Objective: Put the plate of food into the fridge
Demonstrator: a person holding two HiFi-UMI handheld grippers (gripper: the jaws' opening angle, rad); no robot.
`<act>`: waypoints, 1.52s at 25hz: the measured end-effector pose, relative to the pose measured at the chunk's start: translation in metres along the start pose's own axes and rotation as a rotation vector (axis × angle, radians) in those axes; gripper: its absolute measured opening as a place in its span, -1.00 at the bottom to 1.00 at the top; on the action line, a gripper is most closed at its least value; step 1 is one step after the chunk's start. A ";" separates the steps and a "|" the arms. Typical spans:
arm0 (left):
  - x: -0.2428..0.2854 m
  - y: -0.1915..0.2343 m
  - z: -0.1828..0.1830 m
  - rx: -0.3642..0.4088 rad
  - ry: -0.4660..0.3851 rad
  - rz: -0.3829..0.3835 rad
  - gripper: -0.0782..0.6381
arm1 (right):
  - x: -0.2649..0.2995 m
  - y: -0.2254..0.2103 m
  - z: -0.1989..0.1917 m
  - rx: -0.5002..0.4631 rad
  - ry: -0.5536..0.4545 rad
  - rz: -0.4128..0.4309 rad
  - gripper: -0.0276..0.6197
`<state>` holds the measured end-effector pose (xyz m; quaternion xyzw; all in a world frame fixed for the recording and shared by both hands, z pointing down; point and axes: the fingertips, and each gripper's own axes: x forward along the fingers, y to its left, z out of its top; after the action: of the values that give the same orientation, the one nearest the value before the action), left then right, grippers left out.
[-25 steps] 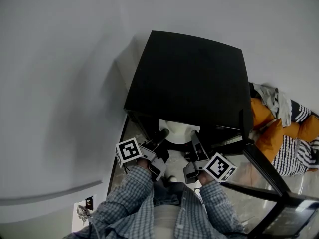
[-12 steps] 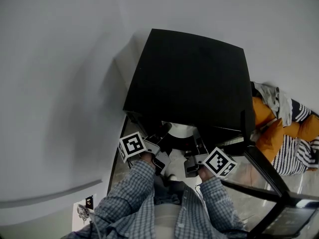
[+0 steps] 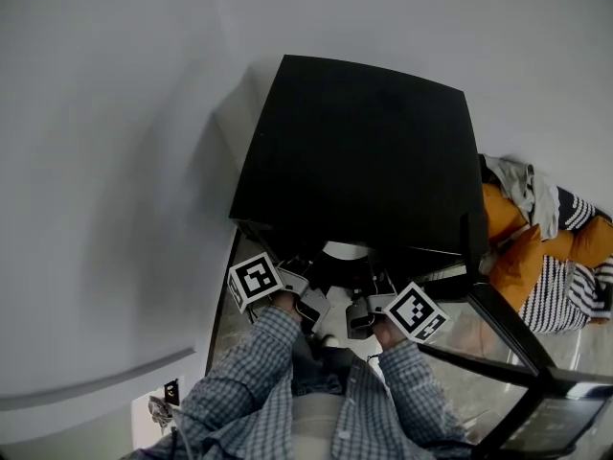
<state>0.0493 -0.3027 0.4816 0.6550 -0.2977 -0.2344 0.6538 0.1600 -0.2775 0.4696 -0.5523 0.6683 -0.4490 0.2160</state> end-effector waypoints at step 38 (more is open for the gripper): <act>0.009 0.009 0.006 -0.028 0.045 -0.058 -0.71 | 0.002 0.012 -0.052 0.355 0.001 0.051 -0.81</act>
<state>0.0510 -0.3126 0.4914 0.6592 -0.2604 -0.2425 0.6625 0.1121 -0.2606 0.4864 -0.4881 0.5924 -0.5546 0.3213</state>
